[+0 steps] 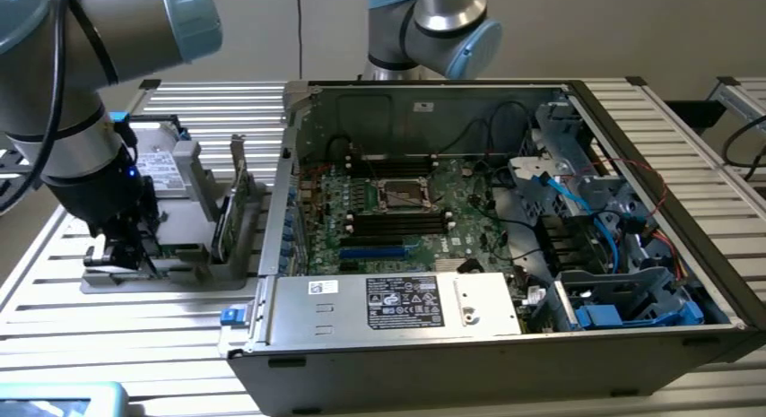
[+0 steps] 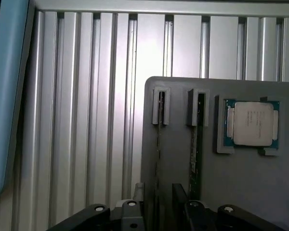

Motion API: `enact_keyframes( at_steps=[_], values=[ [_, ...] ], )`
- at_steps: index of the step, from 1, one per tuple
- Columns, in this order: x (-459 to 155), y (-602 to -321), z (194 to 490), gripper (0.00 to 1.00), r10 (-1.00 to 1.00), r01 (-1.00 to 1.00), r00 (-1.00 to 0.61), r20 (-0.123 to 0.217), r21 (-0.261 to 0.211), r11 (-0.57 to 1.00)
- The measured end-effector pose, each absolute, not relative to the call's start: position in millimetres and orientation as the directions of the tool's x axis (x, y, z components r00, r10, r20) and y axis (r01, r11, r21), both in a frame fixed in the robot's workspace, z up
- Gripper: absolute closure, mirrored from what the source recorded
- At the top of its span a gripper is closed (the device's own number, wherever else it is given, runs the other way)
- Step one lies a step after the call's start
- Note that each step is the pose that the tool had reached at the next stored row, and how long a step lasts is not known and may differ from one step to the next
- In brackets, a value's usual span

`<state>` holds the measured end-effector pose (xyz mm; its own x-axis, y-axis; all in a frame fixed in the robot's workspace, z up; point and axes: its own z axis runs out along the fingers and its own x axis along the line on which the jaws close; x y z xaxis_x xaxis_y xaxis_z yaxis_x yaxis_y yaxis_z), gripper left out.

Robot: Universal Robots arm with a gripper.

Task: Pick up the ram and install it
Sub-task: 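Pick up the ram and move it above insertion slot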

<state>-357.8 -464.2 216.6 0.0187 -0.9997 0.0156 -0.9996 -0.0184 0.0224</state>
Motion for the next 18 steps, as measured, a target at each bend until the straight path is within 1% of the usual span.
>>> enact_keyframes(
  at_steps=[8,18],
  values=[
    [-359,-465,204,0.64,-1.000,-1.000,0.019,0.013,0.022,-0.019],
    [-361,-465,200,0.64,-1.000,-1.000,0.017,0.011,0.022,-0.017]
  ],
)
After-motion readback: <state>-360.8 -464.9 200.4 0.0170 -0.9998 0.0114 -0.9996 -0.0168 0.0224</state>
